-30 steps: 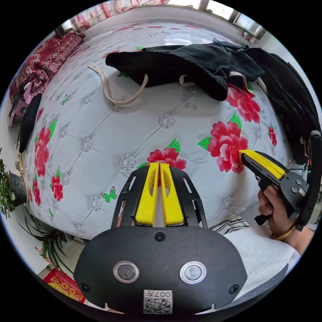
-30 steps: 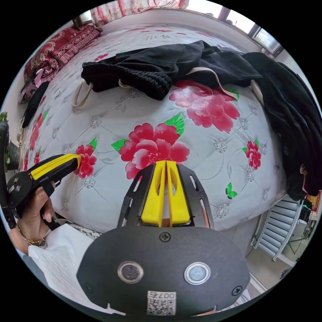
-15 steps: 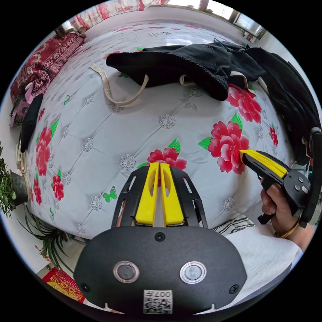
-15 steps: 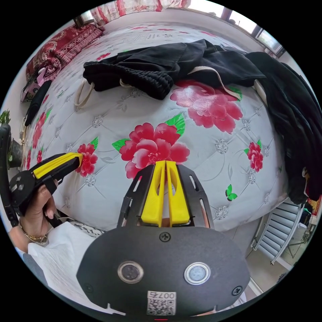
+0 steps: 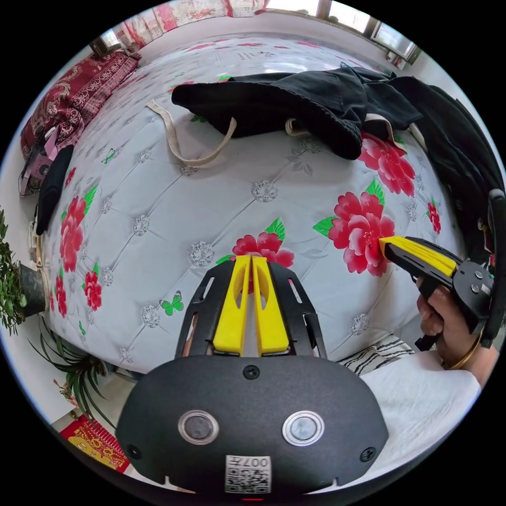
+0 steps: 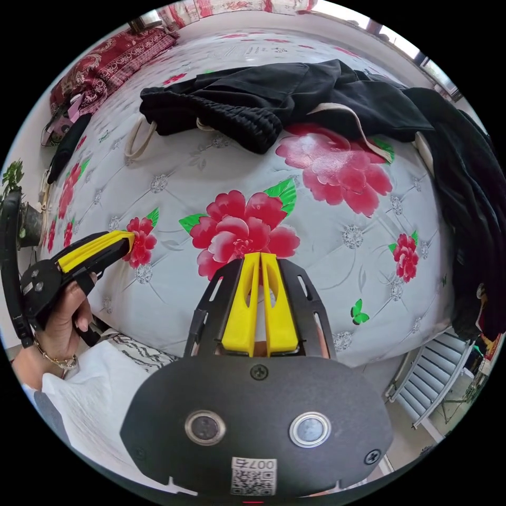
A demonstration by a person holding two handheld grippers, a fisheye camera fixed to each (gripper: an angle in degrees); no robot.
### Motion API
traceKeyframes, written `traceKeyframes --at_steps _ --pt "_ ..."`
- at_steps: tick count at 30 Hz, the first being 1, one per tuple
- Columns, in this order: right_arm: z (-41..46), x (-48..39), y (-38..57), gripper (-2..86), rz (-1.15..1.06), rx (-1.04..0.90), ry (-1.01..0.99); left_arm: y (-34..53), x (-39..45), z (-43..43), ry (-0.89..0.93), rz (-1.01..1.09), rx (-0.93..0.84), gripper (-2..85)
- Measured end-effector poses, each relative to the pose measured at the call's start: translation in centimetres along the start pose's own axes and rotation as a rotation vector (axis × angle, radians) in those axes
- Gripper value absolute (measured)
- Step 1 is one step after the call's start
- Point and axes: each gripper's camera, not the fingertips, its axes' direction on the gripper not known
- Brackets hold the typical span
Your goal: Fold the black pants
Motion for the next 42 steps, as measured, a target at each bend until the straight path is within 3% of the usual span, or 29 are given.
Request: traceKeyframes --at_steps 42 --pt "0.3 -1.2 -1.5 -0.3 -0.027 -0.018 0.039 -0.3 0.6 -0.2 -0.006 0.046 0.005 -1.0"
